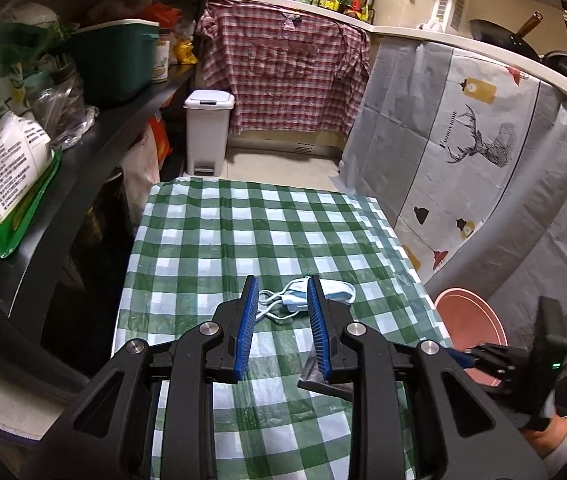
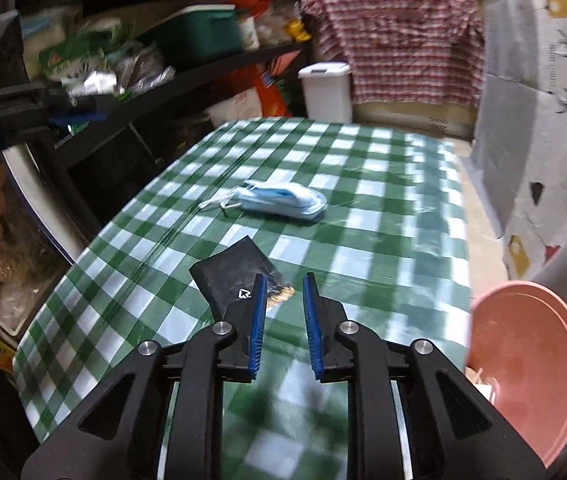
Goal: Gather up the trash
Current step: 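Move both grippers back to the black packet and blue mask on the table, then grasp the black snack packet with the right gripper while the left grasps the blue face mask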
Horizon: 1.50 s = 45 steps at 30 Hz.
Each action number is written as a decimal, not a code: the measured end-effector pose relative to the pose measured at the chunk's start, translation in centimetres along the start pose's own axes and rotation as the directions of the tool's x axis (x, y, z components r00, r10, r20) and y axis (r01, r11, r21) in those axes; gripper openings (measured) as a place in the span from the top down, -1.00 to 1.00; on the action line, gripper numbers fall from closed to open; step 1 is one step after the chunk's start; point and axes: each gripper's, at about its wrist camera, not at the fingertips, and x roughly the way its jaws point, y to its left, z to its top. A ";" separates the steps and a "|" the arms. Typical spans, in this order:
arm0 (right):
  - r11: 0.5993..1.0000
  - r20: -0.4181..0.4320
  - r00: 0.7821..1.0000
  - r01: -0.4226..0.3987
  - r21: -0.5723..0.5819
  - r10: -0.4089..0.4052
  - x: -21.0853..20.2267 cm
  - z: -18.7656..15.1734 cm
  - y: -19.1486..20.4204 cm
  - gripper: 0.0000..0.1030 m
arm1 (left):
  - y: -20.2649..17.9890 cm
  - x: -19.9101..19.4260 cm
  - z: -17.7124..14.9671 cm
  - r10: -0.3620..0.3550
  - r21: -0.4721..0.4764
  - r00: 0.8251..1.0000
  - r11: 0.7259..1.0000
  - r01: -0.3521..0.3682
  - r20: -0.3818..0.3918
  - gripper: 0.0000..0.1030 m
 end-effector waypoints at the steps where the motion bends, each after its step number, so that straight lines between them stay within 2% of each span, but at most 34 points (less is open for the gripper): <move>1: 1.000 -0.014 1.000 -0.010 -0.003 0.010 1.0 0.2 0.1 0.61 | 0.1 0.0 0.0 0.001 -0.003 1.000 1.000 -0.001 0.000 0.51; 12: 0.997 -0.104 0.992 -0.068 -0.022 0.065 7.2 1.7 0.2 0.58 | 1.2 0.3 0.0 0.017 -0.022 1.000 1.000 -0.017 -0.001 0.51; 15: 0.996 -0.137 0.988 -0.075 -0.047 0.067 8.3 1.6 0.4 0.14 | 1.2 0.5 0.0 0.015 -0.021 1.000 1.000 -0.015 -0.002 0.51; 18: 0.992 -0.146 0.987 -0.081 -0.100 0.066 8.5 1.4 1.2 0.10 | 1.2 0.7 0.0 0.013 -0.019 1.000 1.000 -0.013 -0.005 0.51; 23: 0.982 -0.141 0.988 -0.083 -0.167 0.059 8.3 1.0 2.3 0.36 | 0.9 1.3 0.0 0.008 -0.005 1.000 1.000 -0.008 -0.011 0.51; 26: 0.978 -0.139 0.990 -0.058 -0.201 0.030 8.2 0.9 2.4 0.86 | 0.8 1.4 0.1 0.008 0.001 1.000 1.000 -0.008 -0.011 0.51; 27: 0.977 -0.147 0.989 -0.061 -0.203 0.031 8.3 0.8 2.3 0.96 | 0.8 1.5 0.1 0.009 0.000 1.000 1.000 -0.009 -0.010 0.51; 31: 0.975 -0.128 0.991 -0.056 -0.214 0.029 7.6 0.7 2.3 0.99 | 0.8 1.5 0.0 0.010 0.004 1.000 1.000 -0.010 -0.010 0.51; 39: 0.990 -0.049 0.995 -0.094 -0.109 0.089 4.3 2.0 0.9 1.00 | 0.3 2.1 0.1 0.013 0.018 1.000 1.000 -0.012 -0.018 0.51; 45: 0.995 0.029 0.996 -0.077 -0.062 0.079 0.2 3.1 -0.6 1.00 | -1.0 3.9 -0.5 -0.043 0.046 0.998 0.998 0.045 -0.035 0.51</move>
